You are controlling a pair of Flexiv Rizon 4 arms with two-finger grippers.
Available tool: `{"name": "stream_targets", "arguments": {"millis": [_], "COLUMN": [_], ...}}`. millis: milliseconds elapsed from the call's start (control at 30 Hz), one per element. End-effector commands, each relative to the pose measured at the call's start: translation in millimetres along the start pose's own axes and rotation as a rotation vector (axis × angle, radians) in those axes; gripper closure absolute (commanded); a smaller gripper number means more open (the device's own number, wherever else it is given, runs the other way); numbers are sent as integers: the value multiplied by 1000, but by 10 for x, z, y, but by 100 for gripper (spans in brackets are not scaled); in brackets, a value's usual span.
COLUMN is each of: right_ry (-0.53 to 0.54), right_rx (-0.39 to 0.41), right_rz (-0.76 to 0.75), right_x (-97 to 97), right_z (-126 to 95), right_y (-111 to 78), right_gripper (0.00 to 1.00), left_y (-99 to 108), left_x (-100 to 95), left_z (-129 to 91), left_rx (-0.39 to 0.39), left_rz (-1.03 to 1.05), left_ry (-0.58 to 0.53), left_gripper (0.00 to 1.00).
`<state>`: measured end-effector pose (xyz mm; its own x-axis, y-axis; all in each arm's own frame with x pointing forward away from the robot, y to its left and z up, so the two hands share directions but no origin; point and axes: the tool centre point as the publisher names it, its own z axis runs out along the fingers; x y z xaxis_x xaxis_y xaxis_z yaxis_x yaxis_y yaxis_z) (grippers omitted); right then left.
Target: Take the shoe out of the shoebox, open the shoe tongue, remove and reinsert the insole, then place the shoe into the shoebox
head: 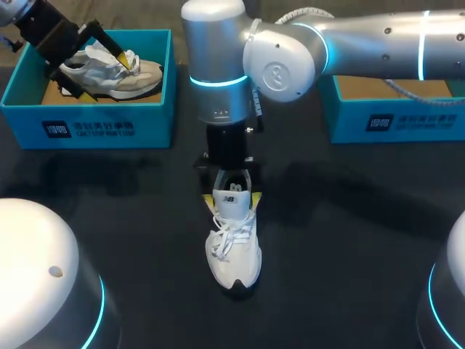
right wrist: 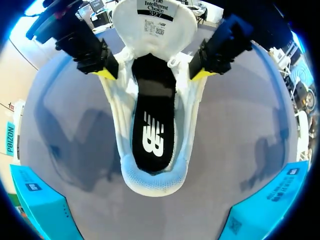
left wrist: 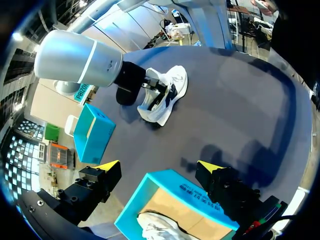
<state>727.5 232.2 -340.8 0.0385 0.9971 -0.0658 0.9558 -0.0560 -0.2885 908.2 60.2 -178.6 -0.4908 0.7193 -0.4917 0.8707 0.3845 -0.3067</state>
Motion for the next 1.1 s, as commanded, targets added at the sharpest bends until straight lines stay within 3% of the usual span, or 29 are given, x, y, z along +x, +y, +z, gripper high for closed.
{"name": "stream_targets", "arguments": {"millis": [33, 267, 467, 1100], "right_ry": [3, -3, -21, -60], "right_rx": [9, 34, 32, 6], "right_rz": [-2, -10, 11, 54], "right_x": [20, -10, -98, -84], "right_z": [41, 116, 72, -273], "right_y": [38, 94, 28, -399], "right_gripper": [0, 0, 0, 0], "left_y": [-1, -1, -1, -1], "left_x": [-5, -5, -5, -5], "left_z": [-7, -7, -7, -7], "left_rx": [-1, -1, -1, -1], "left_rz": [0, 0, 0, 0], "left_ry": [4, 4, 4, 4], "left_gripper": [0, 0, 0, 0]}}
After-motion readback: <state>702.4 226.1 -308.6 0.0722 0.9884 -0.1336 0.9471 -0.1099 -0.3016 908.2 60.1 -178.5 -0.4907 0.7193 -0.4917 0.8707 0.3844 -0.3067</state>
